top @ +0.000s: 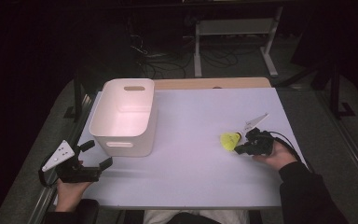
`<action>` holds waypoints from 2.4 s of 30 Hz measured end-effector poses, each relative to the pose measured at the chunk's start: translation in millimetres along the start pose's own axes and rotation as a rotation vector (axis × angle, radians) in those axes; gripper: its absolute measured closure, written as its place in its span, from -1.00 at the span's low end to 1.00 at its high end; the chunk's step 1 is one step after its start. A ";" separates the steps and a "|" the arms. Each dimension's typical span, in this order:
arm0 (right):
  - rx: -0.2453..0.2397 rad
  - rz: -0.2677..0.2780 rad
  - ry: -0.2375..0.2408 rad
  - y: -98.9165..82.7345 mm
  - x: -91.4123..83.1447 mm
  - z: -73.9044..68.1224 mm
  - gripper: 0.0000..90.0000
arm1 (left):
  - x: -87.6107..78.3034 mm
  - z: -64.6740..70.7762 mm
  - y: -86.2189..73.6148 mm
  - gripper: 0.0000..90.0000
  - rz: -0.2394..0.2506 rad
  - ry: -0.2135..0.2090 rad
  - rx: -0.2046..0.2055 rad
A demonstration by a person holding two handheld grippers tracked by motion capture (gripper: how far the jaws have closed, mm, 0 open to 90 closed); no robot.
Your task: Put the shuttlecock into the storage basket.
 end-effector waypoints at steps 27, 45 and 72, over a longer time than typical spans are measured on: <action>0.011 0.023 -0.032 11.9 13.0 6.6 0.97 | -0.1 -0.1 0.0 -1.00 0.000 0.001 0.000; 0.021 0.048 -0.026 21.9 14.7 15.8 0.97 | 0.3 0.0 -0.1 -1.00 -0.001 0.000 0.000; 0.033 0.076 -0.038 51.6 21.9 33.1 0.97 | 0.5 0.1 -0.5 -1.00 -0.004 -0.001 0.001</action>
Point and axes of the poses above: each handheld gripper's, and its own axes: x roughly forward along the jaws, y roughly out of its top, z roughly to its right, the point moved 10 cm from there along x, roughly forward along the jaws, and after that the axes turned 6 degrees about -y, right-handed, at the moved point
